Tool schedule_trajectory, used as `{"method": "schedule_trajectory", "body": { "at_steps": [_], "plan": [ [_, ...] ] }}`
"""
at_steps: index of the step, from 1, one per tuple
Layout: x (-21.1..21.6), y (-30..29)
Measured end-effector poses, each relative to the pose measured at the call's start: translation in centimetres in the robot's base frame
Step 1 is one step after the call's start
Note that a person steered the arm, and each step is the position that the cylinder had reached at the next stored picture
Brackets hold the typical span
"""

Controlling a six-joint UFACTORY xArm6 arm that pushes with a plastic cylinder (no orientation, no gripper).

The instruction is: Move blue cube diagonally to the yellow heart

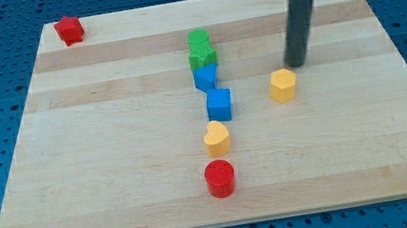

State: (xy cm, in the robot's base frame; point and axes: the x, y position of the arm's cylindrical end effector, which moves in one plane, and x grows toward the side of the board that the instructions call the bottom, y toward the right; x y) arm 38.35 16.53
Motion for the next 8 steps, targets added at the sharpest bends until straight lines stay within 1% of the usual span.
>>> {"method": "schedule_trajectory", "body": {
  "at_steps": [1, 2, 3, 4, 6, 7, 8],
  "plan": [
    [5.1, 1.4],
    [6.3, -4.8],
    [6.7, -4.4],
    [12.4, -6.8],
    [5.8, -14.5],
    [5.8, -19.4],
    [9.0, -15.4]
  ]
}}
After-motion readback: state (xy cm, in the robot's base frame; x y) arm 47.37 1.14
